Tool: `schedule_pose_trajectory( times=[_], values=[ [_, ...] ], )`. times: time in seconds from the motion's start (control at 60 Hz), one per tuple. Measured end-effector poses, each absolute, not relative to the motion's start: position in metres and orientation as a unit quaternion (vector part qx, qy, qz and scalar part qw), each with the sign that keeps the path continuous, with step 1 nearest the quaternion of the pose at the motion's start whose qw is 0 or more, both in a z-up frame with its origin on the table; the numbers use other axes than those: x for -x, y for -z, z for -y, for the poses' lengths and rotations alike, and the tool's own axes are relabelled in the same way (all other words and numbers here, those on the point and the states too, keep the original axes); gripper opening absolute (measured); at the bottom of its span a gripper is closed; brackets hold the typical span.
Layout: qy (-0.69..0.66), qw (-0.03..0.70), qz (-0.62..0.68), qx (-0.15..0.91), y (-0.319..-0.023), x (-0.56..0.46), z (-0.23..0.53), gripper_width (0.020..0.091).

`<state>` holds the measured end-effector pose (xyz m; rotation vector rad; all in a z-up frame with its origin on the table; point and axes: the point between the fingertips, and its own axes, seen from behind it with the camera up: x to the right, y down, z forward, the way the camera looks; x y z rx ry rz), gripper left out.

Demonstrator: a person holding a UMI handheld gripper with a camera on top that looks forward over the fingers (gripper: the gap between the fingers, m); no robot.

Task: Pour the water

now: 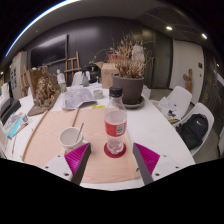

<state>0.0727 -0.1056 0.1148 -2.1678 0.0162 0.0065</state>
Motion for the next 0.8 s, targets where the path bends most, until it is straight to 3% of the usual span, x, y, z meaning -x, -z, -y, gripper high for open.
schedule_pose_trajectory(
  times=[0.283, 0.517, 0.8],
  values=[
    [0.008, 0.455, 0.012, 0.891, -0.187, -0.024, 0.201, 0.0857],
    [0.009, 0.458, -0.004, 0.889, -0.201, -0.009, 0.233, 0.0857],
    [0.013, 0.433, -0.013, 0.901, -0.189, -0.017, 0.247, 0.0855]
  ],
)
